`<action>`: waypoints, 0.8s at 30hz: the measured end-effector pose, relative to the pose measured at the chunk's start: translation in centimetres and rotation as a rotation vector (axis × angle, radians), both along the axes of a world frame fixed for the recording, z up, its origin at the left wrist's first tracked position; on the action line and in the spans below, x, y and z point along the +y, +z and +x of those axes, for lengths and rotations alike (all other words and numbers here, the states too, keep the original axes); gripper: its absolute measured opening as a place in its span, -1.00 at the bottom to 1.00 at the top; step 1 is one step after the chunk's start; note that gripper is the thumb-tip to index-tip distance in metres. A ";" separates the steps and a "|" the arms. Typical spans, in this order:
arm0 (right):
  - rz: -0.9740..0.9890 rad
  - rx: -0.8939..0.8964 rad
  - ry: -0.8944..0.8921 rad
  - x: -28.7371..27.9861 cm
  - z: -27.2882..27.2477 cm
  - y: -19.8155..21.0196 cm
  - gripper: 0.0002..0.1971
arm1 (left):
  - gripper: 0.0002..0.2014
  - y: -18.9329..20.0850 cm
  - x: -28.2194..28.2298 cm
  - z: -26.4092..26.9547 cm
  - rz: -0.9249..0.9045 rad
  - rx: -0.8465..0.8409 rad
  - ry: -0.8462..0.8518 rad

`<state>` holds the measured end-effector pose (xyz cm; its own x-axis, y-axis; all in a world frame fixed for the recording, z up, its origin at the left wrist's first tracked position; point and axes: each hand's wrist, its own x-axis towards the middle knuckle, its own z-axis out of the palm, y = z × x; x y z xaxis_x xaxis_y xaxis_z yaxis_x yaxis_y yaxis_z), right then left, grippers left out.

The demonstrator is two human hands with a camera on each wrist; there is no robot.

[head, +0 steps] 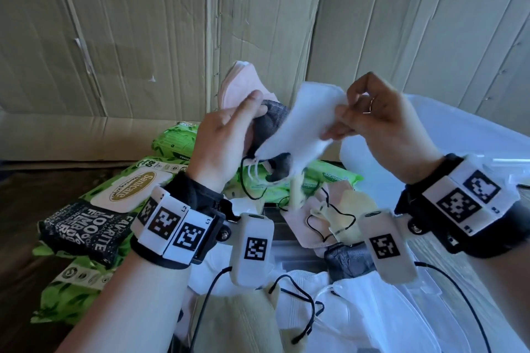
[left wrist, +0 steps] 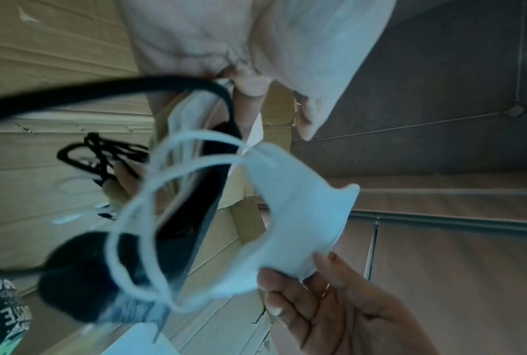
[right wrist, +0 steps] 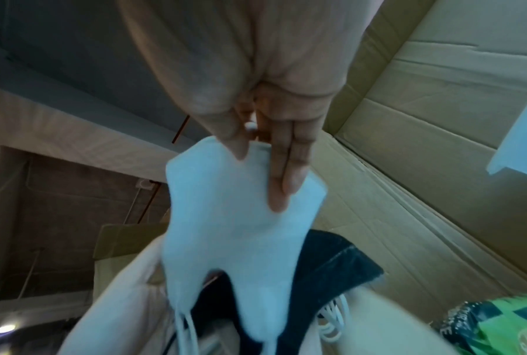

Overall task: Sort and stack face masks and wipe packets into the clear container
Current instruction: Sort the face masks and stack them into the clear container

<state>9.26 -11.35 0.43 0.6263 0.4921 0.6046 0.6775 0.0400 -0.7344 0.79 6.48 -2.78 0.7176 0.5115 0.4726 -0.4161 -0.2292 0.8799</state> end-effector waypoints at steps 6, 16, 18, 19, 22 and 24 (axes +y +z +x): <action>-0.055 -0.002 0.057 -0.3 -0.3 0.5 -0.77 | -0.57 -0.3 0.3 0.0 -0.005 0.001 -0.022; -0.077 0.128 0.277 0.7 0.1 -0.4 -0.53 | -0.77 0.0 -1.3 -0.7 0.003 -0.007 -0.282; -0.062 0.119 0.224 1.0 0.0 -0.5 -0.50 | -0.71 -0.1 -1.6 -0.7 0.011 -0.006 -0.340; -0.050 0.121 0.212 0.9 -0.1 -0.5 -0.48 | -0.69 0.0 -1.8 -0.8 0.015 -0.009 -0.347; -0.062 0.114 0.157 0.8 -0.2 -0.4 -0.42 | -0.62 -0.1 -1.8 -0.6 0.020 -0.010 -0.326; -0.097 0.087 0.062 0.7 -0.6 -0.4 -0.49 | -0.62 -0.1 -1.8 -0.6 0.041 -0.008 -0.289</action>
